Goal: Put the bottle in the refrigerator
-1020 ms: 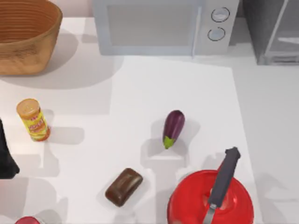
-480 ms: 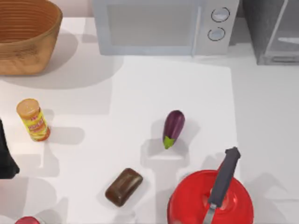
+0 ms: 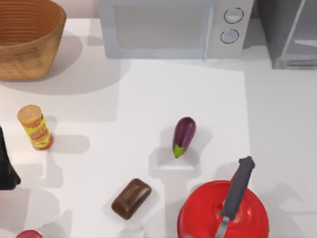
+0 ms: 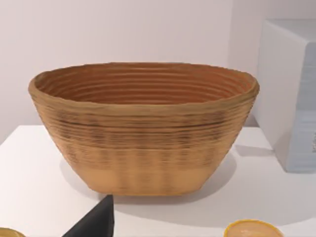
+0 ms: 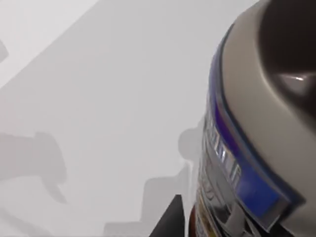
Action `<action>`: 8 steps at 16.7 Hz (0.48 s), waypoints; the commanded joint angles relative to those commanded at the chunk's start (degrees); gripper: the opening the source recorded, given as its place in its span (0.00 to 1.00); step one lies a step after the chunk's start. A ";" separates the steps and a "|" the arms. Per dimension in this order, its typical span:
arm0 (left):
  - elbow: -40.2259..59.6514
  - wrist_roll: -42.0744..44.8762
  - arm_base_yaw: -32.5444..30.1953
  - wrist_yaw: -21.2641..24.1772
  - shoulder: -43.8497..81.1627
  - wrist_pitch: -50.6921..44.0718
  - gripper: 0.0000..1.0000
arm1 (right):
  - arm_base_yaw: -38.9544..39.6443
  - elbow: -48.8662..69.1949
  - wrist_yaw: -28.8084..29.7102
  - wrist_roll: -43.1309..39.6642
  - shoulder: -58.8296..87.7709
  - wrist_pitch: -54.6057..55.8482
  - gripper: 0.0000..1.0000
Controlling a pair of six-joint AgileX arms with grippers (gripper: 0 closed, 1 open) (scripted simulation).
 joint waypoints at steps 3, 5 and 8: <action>0.00 0.00 0.00 0.00 0.00 0.00 1.00 | 9.14 -8.22 12.81 18.63 -17.64 10.93 0.01; 0.00 0.00 0.00 0.00 0.00 0.00 1.00 | 15.32 -13.90 20.78 29.23 -27.72 18.15 0.01; 0.00 0.00 0.00 0.00 0.00 0.00 1.00 | 23.62 -21.54 30.61 41.34 -38.81 27.69 0.01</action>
